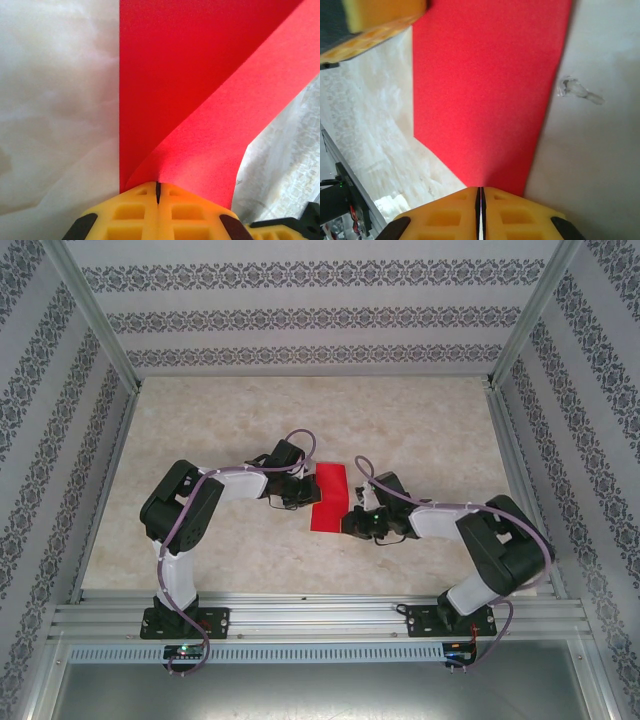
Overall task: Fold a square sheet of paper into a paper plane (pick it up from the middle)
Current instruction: Fold the square sheet of paper in half at the center of the table.
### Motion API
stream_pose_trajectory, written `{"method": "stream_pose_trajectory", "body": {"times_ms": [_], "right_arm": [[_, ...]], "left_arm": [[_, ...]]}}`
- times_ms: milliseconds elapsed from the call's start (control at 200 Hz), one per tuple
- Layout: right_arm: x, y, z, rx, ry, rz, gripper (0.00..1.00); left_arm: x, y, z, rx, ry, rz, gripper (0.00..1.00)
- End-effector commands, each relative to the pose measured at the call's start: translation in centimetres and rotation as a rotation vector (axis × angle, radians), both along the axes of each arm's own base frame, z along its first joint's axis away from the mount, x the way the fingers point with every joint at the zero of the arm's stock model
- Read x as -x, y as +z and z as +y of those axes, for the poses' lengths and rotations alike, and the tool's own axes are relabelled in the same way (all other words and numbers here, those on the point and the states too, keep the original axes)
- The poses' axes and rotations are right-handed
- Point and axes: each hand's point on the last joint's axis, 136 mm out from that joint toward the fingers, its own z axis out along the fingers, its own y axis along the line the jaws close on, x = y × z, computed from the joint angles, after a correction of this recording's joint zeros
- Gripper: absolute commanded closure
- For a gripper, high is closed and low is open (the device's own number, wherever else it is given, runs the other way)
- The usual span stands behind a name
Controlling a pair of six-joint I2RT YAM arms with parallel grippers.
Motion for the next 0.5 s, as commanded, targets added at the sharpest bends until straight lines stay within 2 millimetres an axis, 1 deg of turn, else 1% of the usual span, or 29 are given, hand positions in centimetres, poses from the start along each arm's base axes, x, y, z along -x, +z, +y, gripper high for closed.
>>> {"method": "stream_pose_trajectory", "body": {"times_ms": [0, 50, 75, 125, 150, 155, 220, 335, 425, 495], "right_arm": [[-4.1, 5.1, 0.0, -0.025, -0.074, -0.167, 0.87], [-6.0, 6.2, -0.7, -0.028, -0.123, -0.201, 0.87], [-6.8, 6.6, -0.7, -0.043, -0.13, -0.212, 0.87], [-8.3, 6.9, -0.8, -0.072, -0.139, -0.2, 0.87], [-8.9, 6.9, -0.7, -0.086, -0.138, -0.187, 0.87], [-8.9, 7.1, -0.6, -0.096, -0.132, -0.187, 0.87], [-10.0, 7.1, 0.3, -0.16, -0.104, -0.166, 0.88], [-11.0, 6.2, 1.4, -0.187, -0.078, -0.131, 0.88], [-11.4, 5.4, 1.3, -0.171, -0.092, -0.127, 0.89], [-11.3, 4.3, 0.9, -0.134, -0.083, -0.119, 0.89]], "left_arm": [[2.6, -2.8, 1.0, -0.091, -0.039, 0.097, 1.0], [2.7, -2.9, 1.0, -0.093, -0.039, 0.097, 1.0], [2.8, -3.0, 1.0, -0.094, -0.04, 0.099, 1.0], [2.8, -3.0, 1.1, -0.094, -0.04, 0.102, 1.0], [2.9, -3.1, 1.1, -0.095, -0.04, 0.104, 1.0], [2.8, -3.1, 1.1, -0.094, -0.039, 0.104, 1.0], [2.9, -3.2, 1.1, -0.094, -0.037, 0.105, 1.0], [2.9, -3.1, 1.1, -0.097, -0.041, 0.106, 1.0], [2.8, -3.1, 1.1, -0.098, -0.044, 0.105, 1.0], [2.8, -3.2, 1.2, -0.102, -0.044, 0.106, 1.0]]}}
